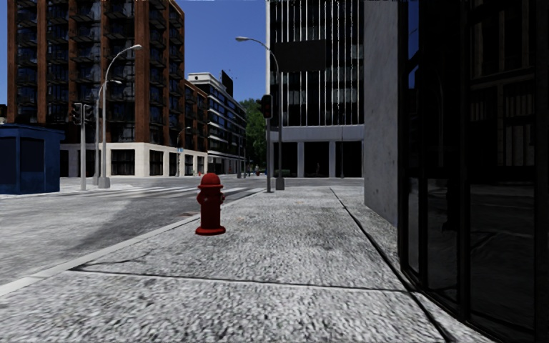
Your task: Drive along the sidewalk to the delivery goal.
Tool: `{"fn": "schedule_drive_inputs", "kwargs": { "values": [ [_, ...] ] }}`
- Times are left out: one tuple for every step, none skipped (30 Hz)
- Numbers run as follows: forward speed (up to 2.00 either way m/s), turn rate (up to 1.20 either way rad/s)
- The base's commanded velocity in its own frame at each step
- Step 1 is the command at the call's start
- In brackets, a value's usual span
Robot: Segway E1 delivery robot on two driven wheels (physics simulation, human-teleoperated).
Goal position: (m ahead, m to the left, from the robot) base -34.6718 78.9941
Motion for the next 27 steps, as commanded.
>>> {"fn": "schedule_drive_inputs", "kwargs": {
  "values": [
    [2.00, 0.00],
    [2.00, 0.00],
    [2.00, 0.00],
    [2.00, 0.00],
    [2.00, 0.00],
    [2.00, 0.00],
    [2.00, 0.00],
    [2.00, 0.00],
    [2.00, 0.00],
    [2.00, 0.00],
    [2.00, -0.06],
    [2.00, -0.27],
    [2.00, -0.27],
    [2.00, -0.32],
    [2.00, -0.34],
    [2.00, -0.30],
    [2.00, -0.30],
    [2.00, 0.00],
    [2.00, 0.00],
    [2.00, 0.00],
    [2.00, 0.00],
    [2.00, 0.00],
    [2.00, 0.00],
    [2.00, 0.00],
    [2.00, 0.00],
    [2.00, 0.00],
    [2.00, 0.00]
  ]
}}
